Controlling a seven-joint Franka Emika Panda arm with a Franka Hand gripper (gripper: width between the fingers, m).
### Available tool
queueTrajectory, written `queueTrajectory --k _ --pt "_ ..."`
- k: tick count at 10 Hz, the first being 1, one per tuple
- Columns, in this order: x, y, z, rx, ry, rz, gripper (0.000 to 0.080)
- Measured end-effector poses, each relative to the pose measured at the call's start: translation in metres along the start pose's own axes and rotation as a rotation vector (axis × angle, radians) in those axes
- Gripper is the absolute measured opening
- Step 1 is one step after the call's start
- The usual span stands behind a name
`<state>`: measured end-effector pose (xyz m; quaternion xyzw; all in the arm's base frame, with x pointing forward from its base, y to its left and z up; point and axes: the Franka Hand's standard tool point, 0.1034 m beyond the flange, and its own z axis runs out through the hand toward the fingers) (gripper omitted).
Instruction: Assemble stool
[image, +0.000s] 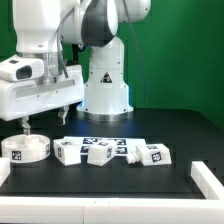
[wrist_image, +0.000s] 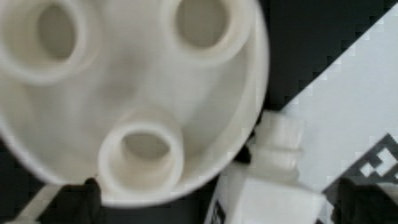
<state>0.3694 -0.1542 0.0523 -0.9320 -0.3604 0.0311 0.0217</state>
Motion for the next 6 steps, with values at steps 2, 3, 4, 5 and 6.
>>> queueTrajectory --k 2,3,4,5,6 --pt "-0.014 -0.001 0.015 0.030 0.008 0.144 0.0649" --pt "-0.016 -0.003 0.021 0.046 0.008 0.234 0.0649" --pt "-0.014 -0.006 0.024 0.052 0.005 0.293 0.0649" --pt "-0.015 -0.007 0.026 0.056 0.002 0.281 0.0649" --pt "-0.017 -0.008 0.031 0.063 -0.003 0.272 0.0649"
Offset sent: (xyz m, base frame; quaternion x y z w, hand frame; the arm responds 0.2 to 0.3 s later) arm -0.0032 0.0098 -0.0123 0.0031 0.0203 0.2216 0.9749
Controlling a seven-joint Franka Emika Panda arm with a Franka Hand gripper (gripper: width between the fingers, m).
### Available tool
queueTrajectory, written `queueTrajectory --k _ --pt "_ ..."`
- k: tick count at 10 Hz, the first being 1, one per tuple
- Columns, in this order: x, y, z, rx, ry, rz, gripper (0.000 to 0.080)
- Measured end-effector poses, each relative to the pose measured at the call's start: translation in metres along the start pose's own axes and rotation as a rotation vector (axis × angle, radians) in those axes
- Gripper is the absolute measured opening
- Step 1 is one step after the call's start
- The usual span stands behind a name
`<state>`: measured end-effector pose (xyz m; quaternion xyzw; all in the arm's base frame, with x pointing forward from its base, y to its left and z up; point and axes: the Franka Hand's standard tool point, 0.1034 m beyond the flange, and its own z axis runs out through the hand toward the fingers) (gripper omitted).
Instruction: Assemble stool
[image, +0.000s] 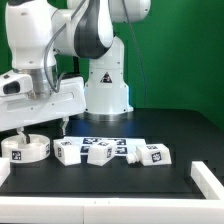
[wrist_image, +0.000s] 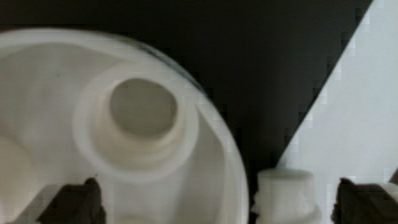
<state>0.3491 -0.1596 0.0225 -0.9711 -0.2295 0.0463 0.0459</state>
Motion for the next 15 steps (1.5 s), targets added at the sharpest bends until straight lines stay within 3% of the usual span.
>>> queueTrajectory --k 2,4,7,8,9,10,12,15 --pt "-0.008 0.005 0.011 -0.003 -0.003 -0.032 0.0649" --pt "-0.009 0.005 0.011 -0.004 -0.003 -0.039 0.0649" --pt "-0.009 0.005 0.011 -0.003 -0.003 -0.039 0.0252" --pt "-0.009 0.005 0.011 -0.003 -0.004 -0.040 0.0252" --pt "-0.008 0.007 0.011 -0.001 -0.004 -0.045 0.0069" --pt "-0.008 0.009 0.009 -0.005 -0.002 -0.051 0.0029" --pt "-0.002 0.010 0.001 -0.020 0.009 -0.063 0.0028" --pt "0.031 0.003 -0.043 -0.036 0.018 -0.103 0.0028"
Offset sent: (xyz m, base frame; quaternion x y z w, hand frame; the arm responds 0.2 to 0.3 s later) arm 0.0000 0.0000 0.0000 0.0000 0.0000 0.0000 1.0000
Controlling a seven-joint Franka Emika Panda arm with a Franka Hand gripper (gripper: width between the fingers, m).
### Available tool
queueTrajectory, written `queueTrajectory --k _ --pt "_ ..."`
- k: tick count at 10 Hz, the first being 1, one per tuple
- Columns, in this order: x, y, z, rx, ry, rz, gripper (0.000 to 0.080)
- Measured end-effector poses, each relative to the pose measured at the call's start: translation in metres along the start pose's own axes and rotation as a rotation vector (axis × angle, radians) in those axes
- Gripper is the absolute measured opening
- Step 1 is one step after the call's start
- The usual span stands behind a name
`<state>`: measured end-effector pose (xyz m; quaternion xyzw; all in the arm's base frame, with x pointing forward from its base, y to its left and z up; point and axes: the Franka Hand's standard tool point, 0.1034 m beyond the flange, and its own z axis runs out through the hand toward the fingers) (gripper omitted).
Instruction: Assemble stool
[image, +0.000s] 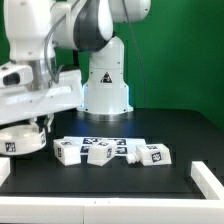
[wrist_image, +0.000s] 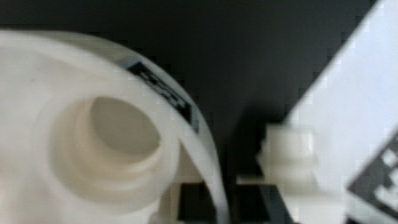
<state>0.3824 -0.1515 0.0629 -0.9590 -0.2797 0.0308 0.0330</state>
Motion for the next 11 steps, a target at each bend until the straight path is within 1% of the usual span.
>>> queueTrajectory --k 1,2,3,4,5,6,7,11 --pt "0.016 -0.005 -0.009 -0.016 0.006 0.021 0.0028" --pt "0.036 -0.015 -0.017 -0.025 0.008 0.025 0.0028" --pt "0.059 -0.024 -0.021 -0.018 0.002 0.091 0.0028" --pt "0.088 -0.032 -0.024 -0.010 -0.003 0.117 0.0028" --pt "0.112 -0.040 -0.025 -0.003 0.000 0.094 0.0028" --pt "0.122 -0.046 -0.022 0.004 0.000 0.072 0.0028" --pt "0.118 -0.046 -0.017 0.009 -0.004 0.051 0.0028" --pt "0.119 -0.047 -0.017 0.009 -0.005 0.049 0.0028"
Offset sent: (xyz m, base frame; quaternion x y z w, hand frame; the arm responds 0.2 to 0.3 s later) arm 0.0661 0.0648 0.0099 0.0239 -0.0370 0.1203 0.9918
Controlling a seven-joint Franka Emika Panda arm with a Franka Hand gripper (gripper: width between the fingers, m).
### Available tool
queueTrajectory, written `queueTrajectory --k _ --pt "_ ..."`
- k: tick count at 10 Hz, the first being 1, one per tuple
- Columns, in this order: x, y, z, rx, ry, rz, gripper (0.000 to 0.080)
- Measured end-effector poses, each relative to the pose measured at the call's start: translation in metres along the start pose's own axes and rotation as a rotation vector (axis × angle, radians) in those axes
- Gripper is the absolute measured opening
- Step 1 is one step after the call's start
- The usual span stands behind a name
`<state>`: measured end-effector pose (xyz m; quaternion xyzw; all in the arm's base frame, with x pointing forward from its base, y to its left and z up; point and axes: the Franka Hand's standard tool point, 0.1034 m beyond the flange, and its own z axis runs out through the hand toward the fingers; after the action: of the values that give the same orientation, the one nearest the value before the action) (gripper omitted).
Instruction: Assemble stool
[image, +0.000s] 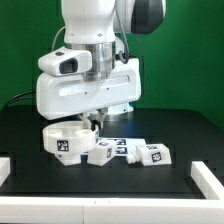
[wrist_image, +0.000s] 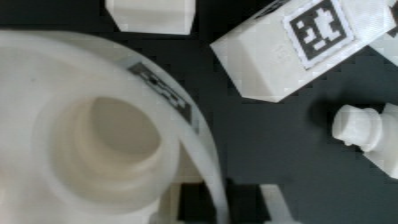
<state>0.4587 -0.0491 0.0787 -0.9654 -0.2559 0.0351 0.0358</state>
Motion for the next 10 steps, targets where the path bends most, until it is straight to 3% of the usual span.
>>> queueTrajectory --k 1,2,4,5,8,10 --pt "0.001 -0.001 0.000 -0.001 0.000 -0.006 0.0028" --pt "0.014 -0.008 -0.003 -0.017 0.006 -0.082 0.0028" --pt "0.057 -0.020 0.000 -0.006 0.018 -0.222 0.0028" --pt "0.069 -0.024 0.001 -0.012 0.022 -0.253 0.0028" --pt "0.064 -0.025 0.004 -0.010 0.018 -0.249 0.0028" --pt "0.075 -0.030 0.010 -0.023 0.023 -0.324 0.0028"
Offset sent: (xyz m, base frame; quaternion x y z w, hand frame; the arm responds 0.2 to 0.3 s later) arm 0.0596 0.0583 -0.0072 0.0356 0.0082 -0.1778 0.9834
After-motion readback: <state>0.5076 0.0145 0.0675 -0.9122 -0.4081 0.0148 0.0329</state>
